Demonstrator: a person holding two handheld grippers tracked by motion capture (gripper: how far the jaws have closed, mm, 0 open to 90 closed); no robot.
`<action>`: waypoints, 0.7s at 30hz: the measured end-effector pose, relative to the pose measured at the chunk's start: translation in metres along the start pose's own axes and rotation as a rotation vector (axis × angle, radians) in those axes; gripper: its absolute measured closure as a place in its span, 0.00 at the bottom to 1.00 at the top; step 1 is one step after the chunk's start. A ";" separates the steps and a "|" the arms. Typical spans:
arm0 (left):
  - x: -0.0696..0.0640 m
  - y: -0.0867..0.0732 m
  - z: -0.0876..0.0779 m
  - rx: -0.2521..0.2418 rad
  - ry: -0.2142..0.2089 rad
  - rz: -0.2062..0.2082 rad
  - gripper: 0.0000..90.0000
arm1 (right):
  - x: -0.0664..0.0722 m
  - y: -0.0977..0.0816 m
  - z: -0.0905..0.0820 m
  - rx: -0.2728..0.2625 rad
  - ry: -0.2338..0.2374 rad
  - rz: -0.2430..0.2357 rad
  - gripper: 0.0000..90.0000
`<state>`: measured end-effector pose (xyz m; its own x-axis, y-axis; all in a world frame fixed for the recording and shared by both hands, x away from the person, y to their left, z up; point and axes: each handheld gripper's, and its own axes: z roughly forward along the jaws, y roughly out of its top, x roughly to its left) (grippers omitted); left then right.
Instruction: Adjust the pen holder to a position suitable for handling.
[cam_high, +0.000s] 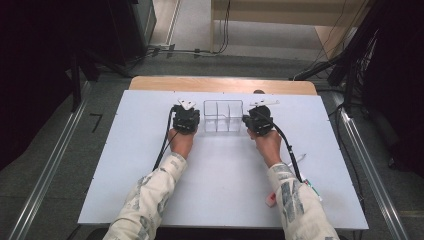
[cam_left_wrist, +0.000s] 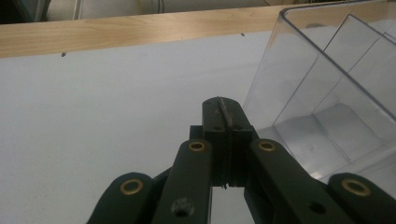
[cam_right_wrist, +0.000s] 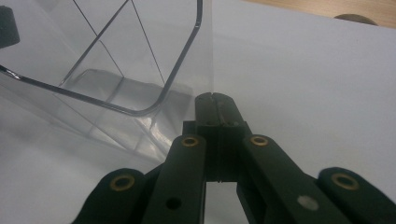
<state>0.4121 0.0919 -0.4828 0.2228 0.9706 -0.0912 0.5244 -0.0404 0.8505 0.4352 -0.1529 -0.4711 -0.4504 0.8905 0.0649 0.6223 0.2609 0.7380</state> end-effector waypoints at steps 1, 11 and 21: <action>-0.001 0.000 0.000 0.000 -0.004 0.005 1.00 | 0.000 0.000 0.000 0.002 -0.001 0.000 0.98; -0.007 0.001 0.002 0.003 -0.027 0.009 1.00 | 0.000 0.000 0.000 0.005 0.005 0.014 0.98; -0.011 0.000 -0.001 0.028 -0.047 0.002 1.00 | 0.000 -0.002 -0.009 0.003 0.008 0.021 0.98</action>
<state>0.4092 0.0809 -0.4811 0.2615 0.9584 -0.1145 0.5463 -0.0492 0.8362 0.4283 -0.1569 -0.4668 -0.4423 0.8927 0.0863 0.6335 0.2428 0.7347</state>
